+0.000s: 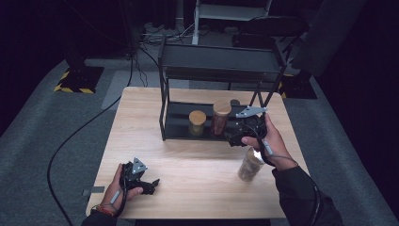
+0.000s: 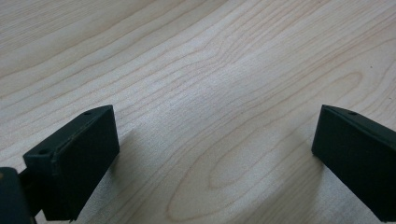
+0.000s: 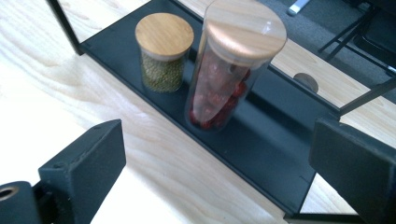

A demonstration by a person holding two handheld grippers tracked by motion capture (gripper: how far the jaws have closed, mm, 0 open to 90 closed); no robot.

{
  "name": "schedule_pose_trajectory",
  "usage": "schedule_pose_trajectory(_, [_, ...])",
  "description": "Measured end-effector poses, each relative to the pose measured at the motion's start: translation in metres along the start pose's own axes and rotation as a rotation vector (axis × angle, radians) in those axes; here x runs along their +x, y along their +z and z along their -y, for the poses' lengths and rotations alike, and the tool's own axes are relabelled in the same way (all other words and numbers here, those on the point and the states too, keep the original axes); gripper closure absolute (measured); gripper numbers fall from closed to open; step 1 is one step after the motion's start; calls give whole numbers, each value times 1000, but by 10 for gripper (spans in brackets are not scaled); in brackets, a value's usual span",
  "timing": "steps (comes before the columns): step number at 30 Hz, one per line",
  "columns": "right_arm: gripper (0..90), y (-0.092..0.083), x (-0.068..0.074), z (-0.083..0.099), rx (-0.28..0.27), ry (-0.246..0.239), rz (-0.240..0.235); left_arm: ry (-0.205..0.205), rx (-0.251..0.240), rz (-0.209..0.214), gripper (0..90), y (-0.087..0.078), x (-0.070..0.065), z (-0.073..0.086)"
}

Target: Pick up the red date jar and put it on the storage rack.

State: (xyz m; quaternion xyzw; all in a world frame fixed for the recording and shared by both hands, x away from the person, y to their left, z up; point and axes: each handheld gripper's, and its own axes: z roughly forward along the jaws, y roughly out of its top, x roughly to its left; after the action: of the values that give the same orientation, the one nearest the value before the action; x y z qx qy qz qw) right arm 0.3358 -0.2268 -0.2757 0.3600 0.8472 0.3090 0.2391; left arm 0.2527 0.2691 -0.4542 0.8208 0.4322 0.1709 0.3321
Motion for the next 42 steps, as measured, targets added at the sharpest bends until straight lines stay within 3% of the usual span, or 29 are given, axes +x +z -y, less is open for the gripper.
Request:
schedule_pose_trajectory(9, [37, -21, -1, 30, -37, -34, -23, 0, 0, 0, 4, 0, 0, 0])
schedule_pose_trajectory(17, [36, -34, -5, 54, -51, -32, -29, 0, 0, 0, 4, 0, 0, 0])
schedule_pose_trajectory(30, [36, -41, -6, 84, -63, -66, -30, 0, 0, 1, 4, 0, 0, 0])
schedule_pose_trajectory(42, [36, -52, -7, 111, -75, -61, -16, 0, 0, 1, 4, 0, 0, 0])
